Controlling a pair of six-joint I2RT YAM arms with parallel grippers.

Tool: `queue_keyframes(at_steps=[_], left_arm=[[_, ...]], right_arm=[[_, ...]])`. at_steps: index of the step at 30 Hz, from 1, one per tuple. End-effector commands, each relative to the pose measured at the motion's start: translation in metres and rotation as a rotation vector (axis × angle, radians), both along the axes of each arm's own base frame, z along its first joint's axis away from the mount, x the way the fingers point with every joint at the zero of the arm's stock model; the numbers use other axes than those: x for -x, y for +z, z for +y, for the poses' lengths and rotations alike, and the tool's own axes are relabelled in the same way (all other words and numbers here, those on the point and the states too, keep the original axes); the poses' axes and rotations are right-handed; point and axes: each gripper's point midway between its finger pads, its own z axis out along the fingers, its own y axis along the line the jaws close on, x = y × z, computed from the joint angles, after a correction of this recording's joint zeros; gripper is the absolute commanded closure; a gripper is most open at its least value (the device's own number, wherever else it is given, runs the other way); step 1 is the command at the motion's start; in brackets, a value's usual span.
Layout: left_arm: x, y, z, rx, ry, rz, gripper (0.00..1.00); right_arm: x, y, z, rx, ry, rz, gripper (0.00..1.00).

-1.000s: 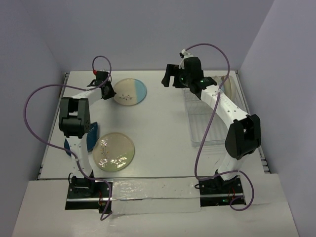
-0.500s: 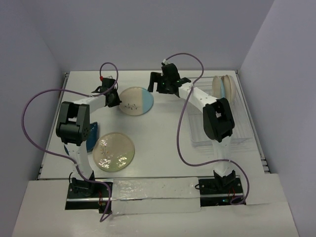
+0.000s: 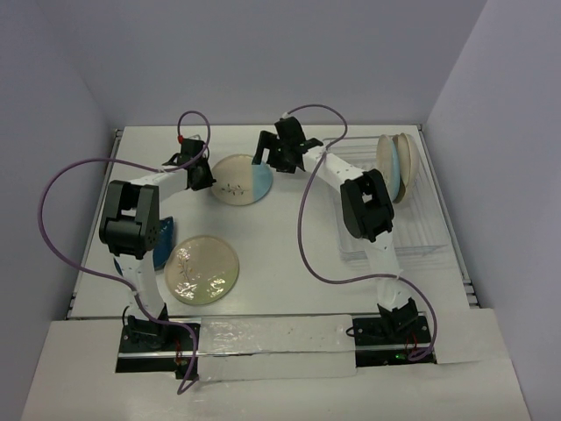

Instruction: Load the plates into the dish rack

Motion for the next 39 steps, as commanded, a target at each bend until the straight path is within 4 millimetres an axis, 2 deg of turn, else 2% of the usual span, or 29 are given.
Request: queue_keyframes(at_steps=[1, 11, 14, 16, 20, 22, 26, 27, 28, 33, 39], left_arm=[[0.011, -0.009, -0.010, 0.009, -0.068, 0.029, 1.00], [0.010, -0.006, -0.013, 0.018, -0.079, 0.018, 1.00], [0.009, -0.008, -0.014, 0.022, -0.083, 0.024, 1.00], [0.009, -0.010, -0.016, 0.026, -0.085, 0.027, 1.00], [0.007, -0.013, -0.017, 0.033, -0.084, 0.030, 1.00], [0.007, -0.013, -0.017, 0.035, -0.084, 0.028, 1.00], [0.007, -0.011, -0.017, 0.041, -0.071, 0.018, 1.00], [0.007, -0.011, -0.016, 0.042, -0.069, 0.017, 1.00], [0.007, -0.010, -0.017, 0.044, -0.068, 0.013, 1.00], [0.006, -0.007, -0.019, 0.060, -0.074, 0.003, 1.00], [0.006, -0.010, -0.021, 0.069, -0.076, 0.010, 1.00]], right_arm=[[0.000, 0.000, 0.016, -0.064, -0.019, 0.054, 0.00], [0.019, -0.024, 0.039, -0.118, 0.060, 0.162, 0.00], [0.028, -0.022, 0.049, -0.145, 0.100, 0.175, 0.01], [0.032, -0.013, 0.058, -0.169, 0.141, 0.165, 0.02], [0.042, 0.035, 0.082, -0.249, 0.261, 0.070, 0.09], [0.042, 0.068, 0.087, -0.302, 0.282, -0.007, 0.12], [0.039, 0.107, 0.083, -0.349, 0.255, -0.106, 0.19], [0.040, 0.102, 0.081, -0.345, 0.249, -0.094, 0.20], [0.040, 0.115, 0.081, -0.366, 0.252, -0.130, 0.21], [0.047, 0.130, 0.081, -0.455, 0.255, -0.160, 0.28], [0.048, 0.131, 0.079, -0.479, 0.248, -0.184, 0.29]])
